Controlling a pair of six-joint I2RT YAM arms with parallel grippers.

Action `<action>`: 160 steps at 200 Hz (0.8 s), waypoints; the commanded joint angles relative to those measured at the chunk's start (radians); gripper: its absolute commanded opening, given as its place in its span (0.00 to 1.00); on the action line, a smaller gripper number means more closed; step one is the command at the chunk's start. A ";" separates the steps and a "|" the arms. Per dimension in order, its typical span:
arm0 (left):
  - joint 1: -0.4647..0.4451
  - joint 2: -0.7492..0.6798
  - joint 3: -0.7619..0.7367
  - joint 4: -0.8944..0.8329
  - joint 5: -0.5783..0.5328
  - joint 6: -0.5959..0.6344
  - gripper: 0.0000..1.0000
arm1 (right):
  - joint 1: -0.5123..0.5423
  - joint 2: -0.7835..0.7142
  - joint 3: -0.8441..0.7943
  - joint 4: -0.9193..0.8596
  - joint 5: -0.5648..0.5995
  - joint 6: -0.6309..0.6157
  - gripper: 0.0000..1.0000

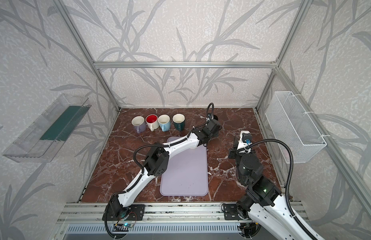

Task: Turn the mug right side up
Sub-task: 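Lower the black mug onto the table beyond the dark green mug with the left gripper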

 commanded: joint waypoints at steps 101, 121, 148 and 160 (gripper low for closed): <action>-0.003 0.034 0.015 0.137 -0.120 0.035 0.00 | -0.002 0.001 0.027 -0.019 -0.019 0.024 0.27; -0.004 0.038 0.014 0.140 -0.124 0.035 0.00 | -0.002 0.000 0.025 -0.018 -0.020 0.028 0.27; -0.004 0.046 0.014 0.143 -0.128 0.035 0.00 | -0.003 0.003 0.027 -0.020 -0.023 0.030 0.27; -0.004 0.049 0.014 0.144 -0.130 0.034 0.00 | -0.003 0.001 0.028 -0.020 -0.022 0.030 0.27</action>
